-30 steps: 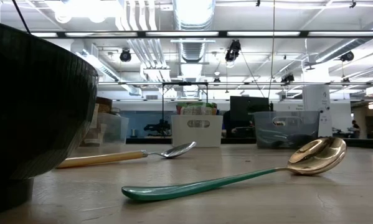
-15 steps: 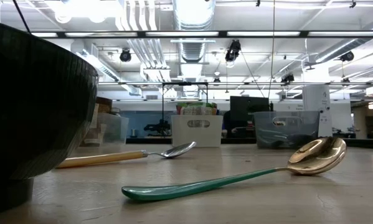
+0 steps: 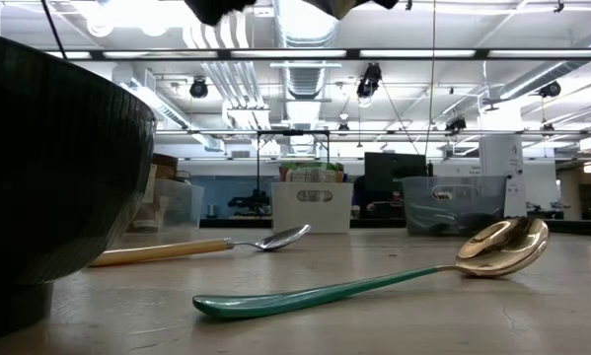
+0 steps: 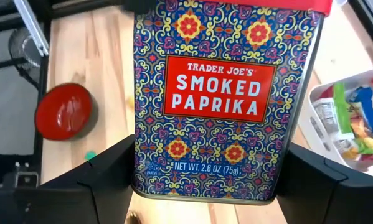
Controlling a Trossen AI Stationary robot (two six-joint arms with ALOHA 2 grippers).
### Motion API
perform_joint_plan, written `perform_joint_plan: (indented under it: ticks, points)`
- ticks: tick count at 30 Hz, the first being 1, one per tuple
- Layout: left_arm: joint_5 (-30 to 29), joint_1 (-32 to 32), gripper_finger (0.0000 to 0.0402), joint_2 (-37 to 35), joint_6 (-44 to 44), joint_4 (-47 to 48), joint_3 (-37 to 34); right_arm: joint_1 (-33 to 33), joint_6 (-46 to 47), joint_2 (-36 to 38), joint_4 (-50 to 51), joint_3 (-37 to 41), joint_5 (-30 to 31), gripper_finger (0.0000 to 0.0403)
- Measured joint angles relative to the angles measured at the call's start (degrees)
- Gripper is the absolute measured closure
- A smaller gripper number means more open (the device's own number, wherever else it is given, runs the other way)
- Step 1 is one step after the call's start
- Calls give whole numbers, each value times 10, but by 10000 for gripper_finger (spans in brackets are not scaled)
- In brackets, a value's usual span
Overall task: Pick & Place Food Item
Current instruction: Put the red seasoning can into the transparent bin
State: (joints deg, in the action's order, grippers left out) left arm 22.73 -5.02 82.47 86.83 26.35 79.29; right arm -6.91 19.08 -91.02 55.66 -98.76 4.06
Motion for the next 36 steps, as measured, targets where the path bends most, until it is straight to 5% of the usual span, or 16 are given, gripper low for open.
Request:
perform_joint_plan:
  ticks: [13,18,25,36]
  points:
    - [29,-1,15,64,-14,-80,-1,-3,21,0,-12,25,-17,104]
    - [49,0,70,79,-31,-96,-1,-5,17,0,-12,25,-17,104]
    - [45,0,205,83,-29,-98,-1,-8,1,0,-11,25,-10,104]
    - [53,-1,210,83,-33,-98,-2,-7,-6,0,-13,25,-7,105]
